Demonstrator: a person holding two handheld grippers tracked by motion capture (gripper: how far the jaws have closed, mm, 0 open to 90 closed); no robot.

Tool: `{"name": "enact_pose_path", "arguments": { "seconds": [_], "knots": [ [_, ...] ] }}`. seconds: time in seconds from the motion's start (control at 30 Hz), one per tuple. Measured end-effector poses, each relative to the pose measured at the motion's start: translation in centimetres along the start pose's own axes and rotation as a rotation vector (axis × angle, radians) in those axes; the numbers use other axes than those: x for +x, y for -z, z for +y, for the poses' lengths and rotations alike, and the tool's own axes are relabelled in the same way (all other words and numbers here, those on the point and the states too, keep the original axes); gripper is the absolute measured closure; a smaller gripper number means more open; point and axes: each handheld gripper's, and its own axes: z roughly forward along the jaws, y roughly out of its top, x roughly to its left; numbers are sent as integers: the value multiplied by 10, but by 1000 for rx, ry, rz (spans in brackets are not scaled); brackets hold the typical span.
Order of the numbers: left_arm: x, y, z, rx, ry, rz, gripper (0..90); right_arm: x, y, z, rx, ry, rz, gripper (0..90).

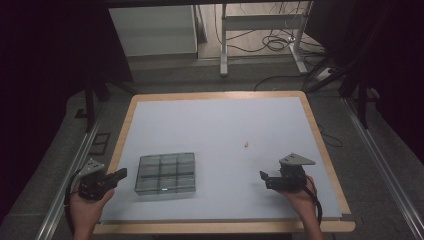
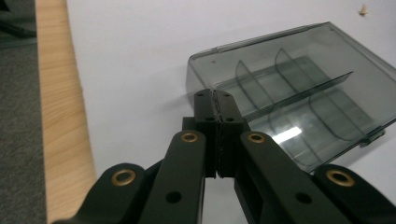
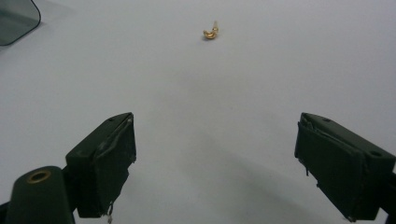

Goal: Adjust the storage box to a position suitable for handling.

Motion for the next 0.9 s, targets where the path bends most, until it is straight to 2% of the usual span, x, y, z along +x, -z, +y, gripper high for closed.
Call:
{"name": "enact_pose_path", "arguments": {
  "seconds": [0.23, 0.37, 0.63, 0.9],
  "knots": [
    [6, -1, -7, 28, 24, 9, 896, 1, -1, 0, 7, 5, -1, 117],
    [12, -8, -16, 63, 38, 16, 896, 2, 0, 0, 2, 7, -3, 117],
    [13, -22, -23, 103, 41, -5, 897, 1, -2, -1, 11, 3, -6, 117],
    [17, -29, -23, 103, 45, -18, 897, 0, -1, -1, 11, 6, -14, 117]
  ]
}}
